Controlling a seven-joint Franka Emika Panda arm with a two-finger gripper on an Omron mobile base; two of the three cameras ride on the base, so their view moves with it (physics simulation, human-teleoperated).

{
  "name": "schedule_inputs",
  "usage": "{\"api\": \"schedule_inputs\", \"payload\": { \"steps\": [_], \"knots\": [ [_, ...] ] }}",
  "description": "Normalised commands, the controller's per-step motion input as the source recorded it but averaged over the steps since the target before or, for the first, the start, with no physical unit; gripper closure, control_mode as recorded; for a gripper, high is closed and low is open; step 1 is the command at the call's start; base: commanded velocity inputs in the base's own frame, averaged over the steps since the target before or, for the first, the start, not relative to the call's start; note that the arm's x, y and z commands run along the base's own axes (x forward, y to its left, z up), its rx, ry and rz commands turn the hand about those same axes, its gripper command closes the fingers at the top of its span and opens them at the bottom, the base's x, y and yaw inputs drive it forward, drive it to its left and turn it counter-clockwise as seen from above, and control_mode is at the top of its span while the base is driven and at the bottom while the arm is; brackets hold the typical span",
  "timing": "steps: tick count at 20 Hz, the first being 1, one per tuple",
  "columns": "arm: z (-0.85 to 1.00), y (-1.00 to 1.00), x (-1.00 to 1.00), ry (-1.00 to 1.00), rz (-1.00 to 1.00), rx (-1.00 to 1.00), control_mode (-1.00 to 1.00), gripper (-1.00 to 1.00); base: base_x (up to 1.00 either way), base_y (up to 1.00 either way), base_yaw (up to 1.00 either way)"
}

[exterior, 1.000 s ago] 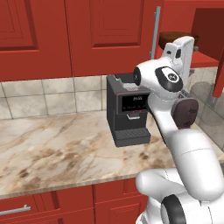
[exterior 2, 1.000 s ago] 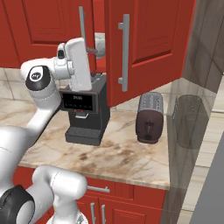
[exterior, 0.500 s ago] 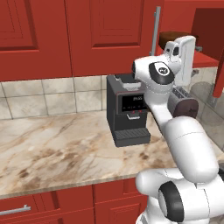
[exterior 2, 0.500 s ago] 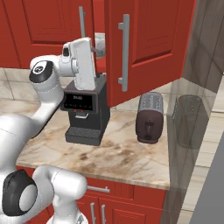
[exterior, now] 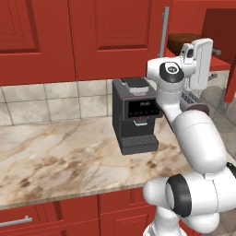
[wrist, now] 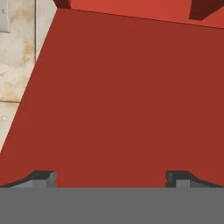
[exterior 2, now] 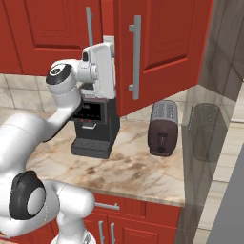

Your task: Move the bowls from the cabinet to the plates on the dining table.

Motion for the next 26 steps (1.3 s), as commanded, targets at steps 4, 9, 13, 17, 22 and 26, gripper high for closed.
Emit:
{"api": "schedule_inputs", "payload": {
  "steps": [4, 9, 13, 17, 22, 26],
  "knots": [
    [0.0, -0.38, 0.0, 0.0, -0.12, 0.0, -1.0, -1.0, 0.0, 0.0, 0.0],
    [0.0, -0.34, -0.1, 0.0, -0.14, 0.0, -1.0, -1.0, 0.0, 0.0, 0.0],
    [0.0, -0.33, -0.28, 0.0, -0.16, 0.0, -1.0, -1.0, 0.0, 0.0, 0.0],
    [0.0, -0.41, -0.46, 0.0, -0.18, 0.0, -1.0, -1.0, 0.0, 0.0, 0.0],
    [0.0, -0.41, -0.59, 0.0, -0.19, 0.0, -1.0, -1.0, 0.0, 0.0, 0.0],
    [0.0, -0.39, -0.54, 0.0, -0.18, 0.0, -1.0, -1.0, 0.0, 0.0, 0.0]
  ]
}}
